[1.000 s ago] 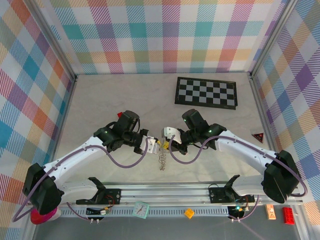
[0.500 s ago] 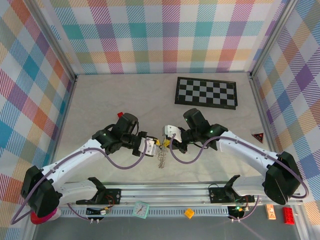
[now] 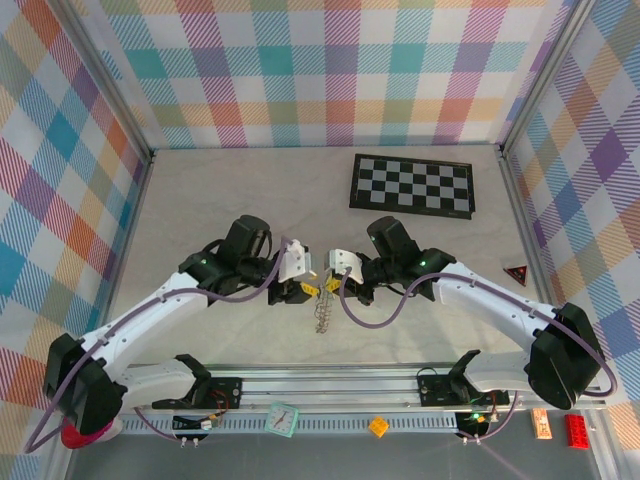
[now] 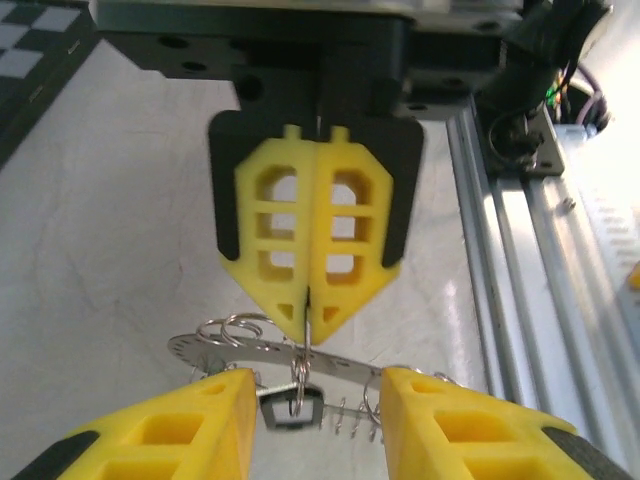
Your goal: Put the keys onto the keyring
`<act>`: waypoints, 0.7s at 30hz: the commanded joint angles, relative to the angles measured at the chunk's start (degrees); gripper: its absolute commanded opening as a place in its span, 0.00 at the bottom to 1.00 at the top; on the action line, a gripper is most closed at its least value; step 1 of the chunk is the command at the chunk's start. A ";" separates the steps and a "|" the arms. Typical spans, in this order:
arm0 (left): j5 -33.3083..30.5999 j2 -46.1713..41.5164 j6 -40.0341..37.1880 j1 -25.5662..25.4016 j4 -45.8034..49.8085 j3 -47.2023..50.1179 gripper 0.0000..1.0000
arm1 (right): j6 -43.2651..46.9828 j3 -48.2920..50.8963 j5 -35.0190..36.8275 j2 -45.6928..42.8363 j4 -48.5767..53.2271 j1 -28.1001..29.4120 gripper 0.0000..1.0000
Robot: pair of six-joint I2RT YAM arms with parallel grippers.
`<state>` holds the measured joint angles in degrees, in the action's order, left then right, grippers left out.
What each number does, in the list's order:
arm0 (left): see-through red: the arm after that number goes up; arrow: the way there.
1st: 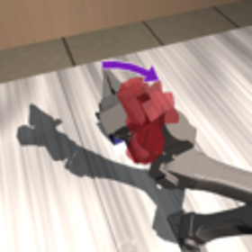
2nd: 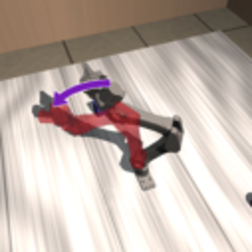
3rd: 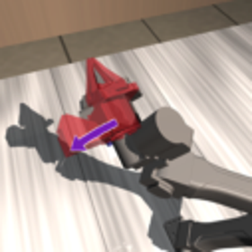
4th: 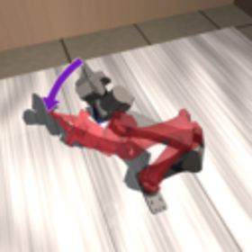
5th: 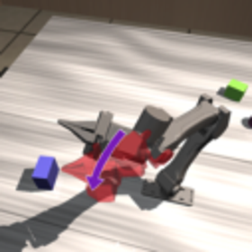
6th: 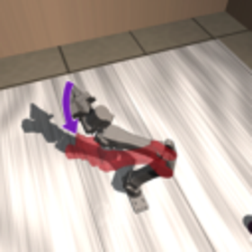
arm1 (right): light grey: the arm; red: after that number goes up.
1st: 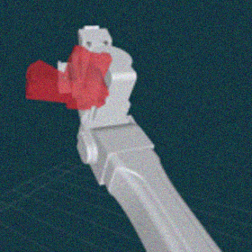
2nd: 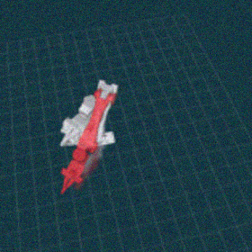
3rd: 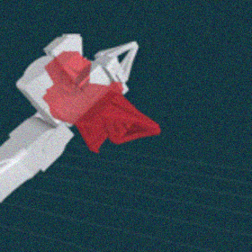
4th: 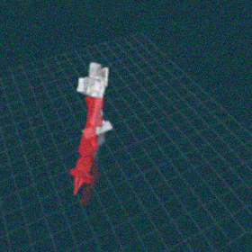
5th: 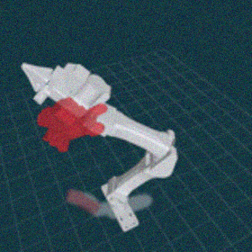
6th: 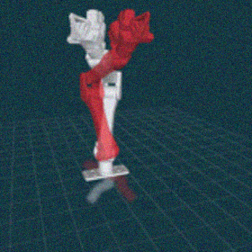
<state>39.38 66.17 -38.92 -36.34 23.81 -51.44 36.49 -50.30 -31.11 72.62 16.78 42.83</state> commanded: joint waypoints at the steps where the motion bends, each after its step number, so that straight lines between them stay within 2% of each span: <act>1: 6.29 1.93 8.57 1.16 -1.22 -1.09 0.37 | 1.29 0.20 -2.79 -0.53 -1.36 0.20 0.00; 4: 9.57 4.15 9.57 1.53 -2.31 -1.60 0.36 | 1.31 0.07 -3.08 -0.37 -1.38 0.24 0.00; 6: 10.49 5.79 8.75 1.53 -0.68 -2.54 0.31 | 1.22 -0.03 -3.16 -0.30 -1.62 0.24 0.00; 8: 10.42 6.98 7.48 1.58 0.52 -3.35 0.26 | 1.06 -0.11 -3.30 -0.31 -1.83 0.24 0.00; 12: 10.02 7.95 6.60 1.62 0.44 -3.92 0.22 | 0.95 -0.07 -3.43 -0.24 -1.77 0.24 0.00; 17: 10.09 8.88 5.49 1.62 1.44 -4.82 0.09 | 0.78 -0.11 -3.43 -0.20 -1.88 0.24 0.00; 21: 9.67 9.32 4.19 1.64 2.65 -5.31 0.07 | 0.56 -0.19 -3.60 -0.01 -2.25 0.24 0.00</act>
<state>47.11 74.91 -33.58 -35.05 25.43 -54.65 36.45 -50.30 -31.90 72.64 16.73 42.78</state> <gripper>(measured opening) 0.074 0.046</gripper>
